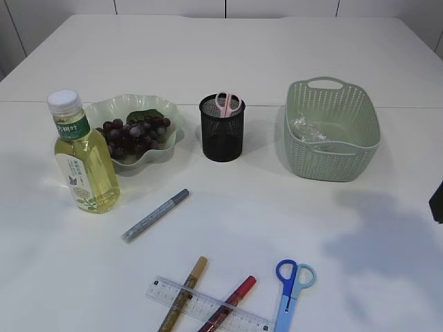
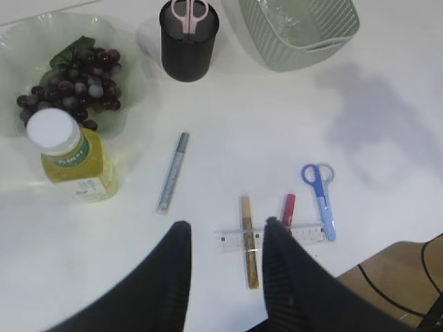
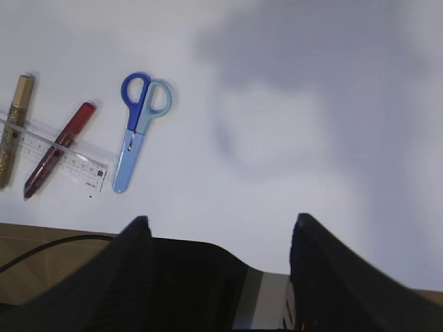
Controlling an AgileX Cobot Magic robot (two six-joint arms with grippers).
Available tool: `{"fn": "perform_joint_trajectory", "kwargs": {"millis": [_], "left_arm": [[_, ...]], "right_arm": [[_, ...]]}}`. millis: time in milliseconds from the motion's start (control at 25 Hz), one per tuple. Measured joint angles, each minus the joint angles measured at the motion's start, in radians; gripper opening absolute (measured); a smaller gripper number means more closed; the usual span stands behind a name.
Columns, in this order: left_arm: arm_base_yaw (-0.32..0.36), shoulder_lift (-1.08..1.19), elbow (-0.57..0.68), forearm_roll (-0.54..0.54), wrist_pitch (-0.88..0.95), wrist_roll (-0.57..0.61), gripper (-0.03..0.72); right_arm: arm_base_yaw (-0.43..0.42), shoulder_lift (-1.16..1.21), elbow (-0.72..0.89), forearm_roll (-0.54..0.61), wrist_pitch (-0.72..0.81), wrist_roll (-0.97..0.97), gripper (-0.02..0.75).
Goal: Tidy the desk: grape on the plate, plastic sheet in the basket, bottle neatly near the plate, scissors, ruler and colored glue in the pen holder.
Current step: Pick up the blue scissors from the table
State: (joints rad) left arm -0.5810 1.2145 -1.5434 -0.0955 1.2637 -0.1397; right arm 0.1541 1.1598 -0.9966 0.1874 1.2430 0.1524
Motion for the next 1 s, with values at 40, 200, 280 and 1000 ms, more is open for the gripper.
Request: {"fn": "perform_joint_trajectory", "kwargs": {"millis": [40,200,280,1000], "left_arm": [[0.0,-0.035,0.029,0.0,0.002,0.0,0.258],[0.0,-0.155,0.129,0.0,0.004,0.0,0.258],[0.0,-0.21,0.145,0.0,0.004,0.0,0.258],[0.0,-0.355,0.146,0.004,0.005,-0.002,0.258]], "right_arm": [[0.0,0.0,0.013,0.011,0.0,0.005,0.49],[0.0,0.0,0.104,0.057,-0.029,0.036,0.49],[0.0,0.0,0.15,0.064,-0.053,0.059,0.49],[0.382,0.2,0.187,-0.013,-0.275,0.465,0.49]]}}
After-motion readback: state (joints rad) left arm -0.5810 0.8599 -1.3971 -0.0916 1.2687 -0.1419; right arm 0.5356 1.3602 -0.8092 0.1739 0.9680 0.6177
